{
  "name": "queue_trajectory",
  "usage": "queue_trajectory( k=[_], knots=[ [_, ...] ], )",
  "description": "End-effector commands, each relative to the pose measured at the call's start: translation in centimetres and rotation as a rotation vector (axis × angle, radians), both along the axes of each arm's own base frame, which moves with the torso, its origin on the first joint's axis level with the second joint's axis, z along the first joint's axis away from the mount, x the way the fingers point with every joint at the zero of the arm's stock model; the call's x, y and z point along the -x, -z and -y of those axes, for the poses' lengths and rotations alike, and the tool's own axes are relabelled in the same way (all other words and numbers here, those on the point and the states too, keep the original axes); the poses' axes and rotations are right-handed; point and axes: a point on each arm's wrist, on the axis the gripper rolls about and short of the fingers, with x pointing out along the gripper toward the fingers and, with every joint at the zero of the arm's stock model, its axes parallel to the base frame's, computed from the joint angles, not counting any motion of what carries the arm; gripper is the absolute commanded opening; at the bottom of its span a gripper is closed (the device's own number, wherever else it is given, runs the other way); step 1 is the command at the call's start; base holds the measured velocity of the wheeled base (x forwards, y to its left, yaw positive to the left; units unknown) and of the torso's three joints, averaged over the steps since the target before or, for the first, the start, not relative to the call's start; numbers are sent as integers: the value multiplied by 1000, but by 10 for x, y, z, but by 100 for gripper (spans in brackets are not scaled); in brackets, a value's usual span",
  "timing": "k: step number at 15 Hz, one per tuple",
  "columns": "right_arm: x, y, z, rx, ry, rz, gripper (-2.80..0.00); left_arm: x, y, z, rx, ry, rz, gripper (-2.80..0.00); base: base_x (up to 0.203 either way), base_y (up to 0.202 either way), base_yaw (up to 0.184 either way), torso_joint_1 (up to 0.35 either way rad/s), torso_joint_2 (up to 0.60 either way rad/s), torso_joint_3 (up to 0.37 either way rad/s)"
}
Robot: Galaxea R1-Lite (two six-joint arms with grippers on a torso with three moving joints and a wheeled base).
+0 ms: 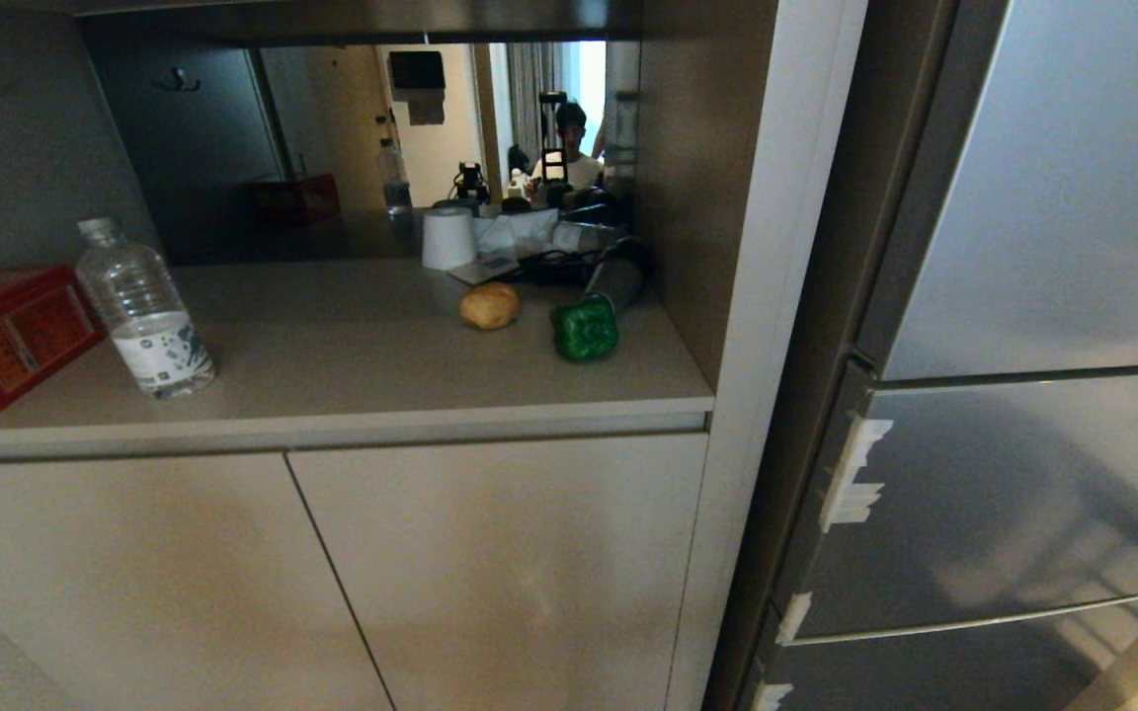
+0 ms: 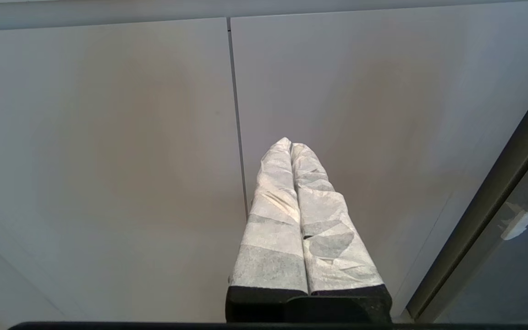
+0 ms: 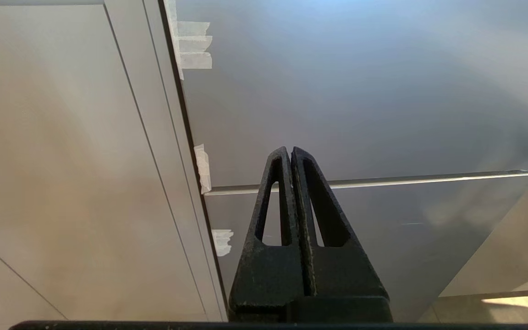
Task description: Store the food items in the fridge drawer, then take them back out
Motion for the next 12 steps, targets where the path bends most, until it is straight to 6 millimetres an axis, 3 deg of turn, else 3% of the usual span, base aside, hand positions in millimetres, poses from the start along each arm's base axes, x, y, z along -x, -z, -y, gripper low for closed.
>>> queue_trajectory(
  k=[1,10,12],
  knots=[
    [0,0,0,0,-1,-1,-280,-1,3,0,2,0,-13,-280,0,0,0,0,0,0],
    [0,0,0,3,-2,-1,-280,-1,3,0,2,0,-13,-280,0,0,0,0,0,0],
    [0,0,0,3,-2,-1,-280,-1,3,0,2,0,-13,-280,-3,5,-108,3,2,3]
  ],
)
